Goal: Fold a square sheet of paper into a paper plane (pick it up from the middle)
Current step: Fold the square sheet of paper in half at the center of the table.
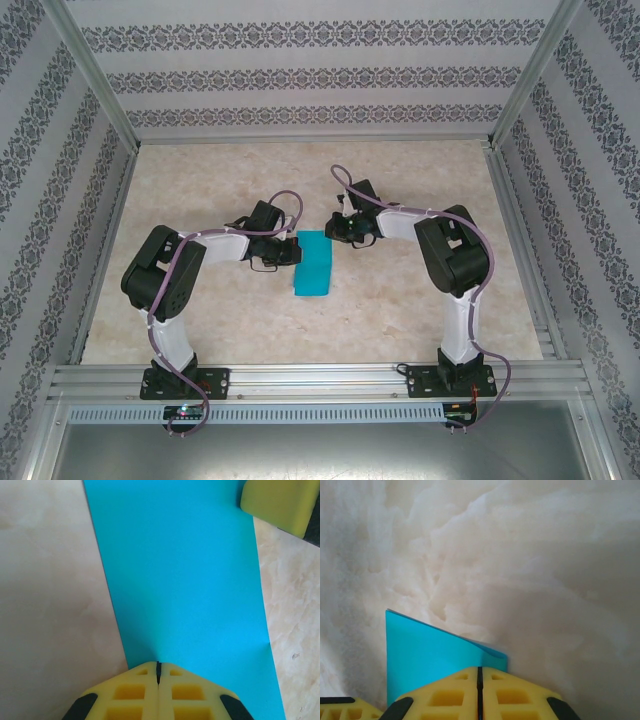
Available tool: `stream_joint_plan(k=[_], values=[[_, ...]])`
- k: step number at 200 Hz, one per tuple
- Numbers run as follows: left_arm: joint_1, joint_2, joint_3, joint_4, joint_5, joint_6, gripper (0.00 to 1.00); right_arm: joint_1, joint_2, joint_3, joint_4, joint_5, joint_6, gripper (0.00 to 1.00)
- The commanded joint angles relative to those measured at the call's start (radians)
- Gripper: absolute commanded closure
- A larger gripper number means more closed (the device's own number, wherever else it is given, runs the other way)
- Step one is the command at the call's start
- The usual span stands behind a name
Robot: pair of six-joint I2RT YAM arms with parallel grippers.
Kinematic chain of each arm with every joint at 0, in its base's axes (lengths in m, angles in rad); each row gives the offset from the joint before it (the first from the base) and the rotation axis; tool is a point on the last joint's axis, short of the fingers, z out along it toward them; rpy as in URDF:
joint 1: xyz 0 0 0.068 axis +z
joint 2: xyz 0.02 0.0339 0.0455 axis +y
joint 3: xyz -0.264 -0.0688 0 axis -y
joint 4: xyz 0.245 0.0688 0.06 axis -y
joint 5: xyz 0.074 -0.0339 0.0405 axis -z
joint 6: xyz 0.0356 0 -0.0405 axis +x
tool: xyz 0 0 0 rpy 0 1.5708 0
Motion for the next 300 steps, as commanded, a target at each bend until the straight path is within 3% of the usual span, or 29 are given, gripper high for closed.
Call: stream_joint_plan(k=[1, 51, 74, 153, 180, 300], values=[[0.000, 0.056, -0.071, -0.215, -0.162, 0.029, 0.94, -0.036, 0.037, 0.022, -0.028, 0.062, -0.034, 0.90], [0.000, 0.050, -0.061, -0.232, -0.164, 0.033, 0.94, -0.044, 0.003, 0.080, -0.100, 0.089, -0.082, 0.90], [0.000, 0.052, -0.058, -0.230, -0.162, 0.031, 0.94, -0.031, -0.039, 0.071, -0.094, 0.045, -0.067, 0.90], [0.000, 0.068, -0.043, -0.229, -0.157, 0.036, 0.94, 0.131, -0.175, -0.129, -0.037, -0.037, 0.123, 0.90], [0.000, 0.064, -0.052, -0.223, -0.158, 0.035, 0.94, 0.142, -0.183, -0.191, -0.022, -0.040, 0.149, 0.90], [-0.002, 0.091, -0.045, -0.216, -0.158, 0.040, 0.94, 0.142, -0.245, -0.263, -0.198, 0.057, 0.030, 0.90]])
